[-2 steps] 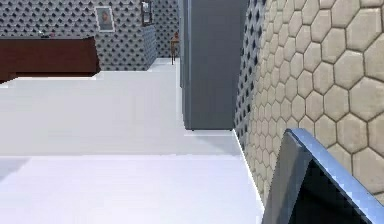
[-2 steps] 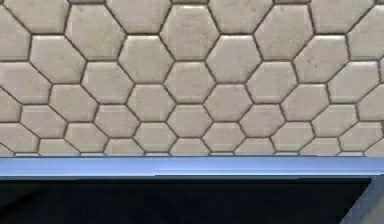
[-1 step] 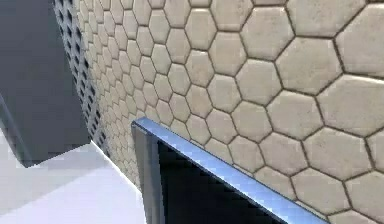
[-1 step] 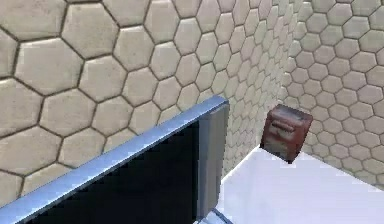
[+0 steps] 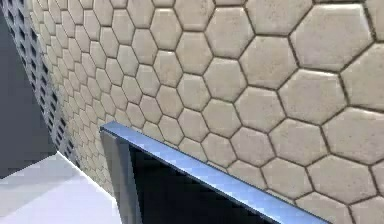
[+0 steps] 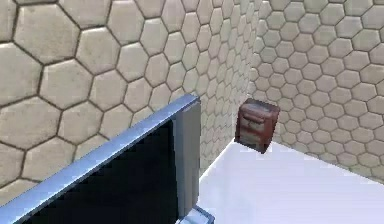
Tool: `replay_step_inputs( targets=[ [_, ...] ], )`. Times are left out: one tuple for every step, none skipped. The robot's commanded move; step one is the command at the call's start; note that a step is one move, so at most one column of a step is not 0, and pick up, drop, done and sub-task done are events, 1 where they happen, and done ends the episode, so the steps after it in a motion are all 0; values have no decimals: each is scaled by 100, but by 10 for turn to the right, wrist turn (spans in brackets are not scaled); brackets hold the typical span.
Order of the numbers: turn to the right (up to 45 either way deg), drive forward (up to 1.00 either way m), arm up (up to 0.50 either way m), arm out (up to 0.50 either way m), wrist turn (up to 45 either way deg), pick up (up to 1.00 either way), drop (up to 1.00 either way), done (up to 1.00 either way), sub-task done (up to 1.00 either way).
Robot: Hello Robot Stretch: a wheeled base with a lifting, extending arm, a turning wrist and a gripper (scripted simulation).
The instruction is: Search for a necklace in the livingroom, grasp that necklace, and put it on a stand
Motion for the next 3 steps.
replay_step_inputs(
  targets=[
    [30,0,0,0,0,0,0,0,0],
    [450,0,0,0,0,0,0,0,0],
    [450,0,0,0,0,0,0,0,0]
  ],
)
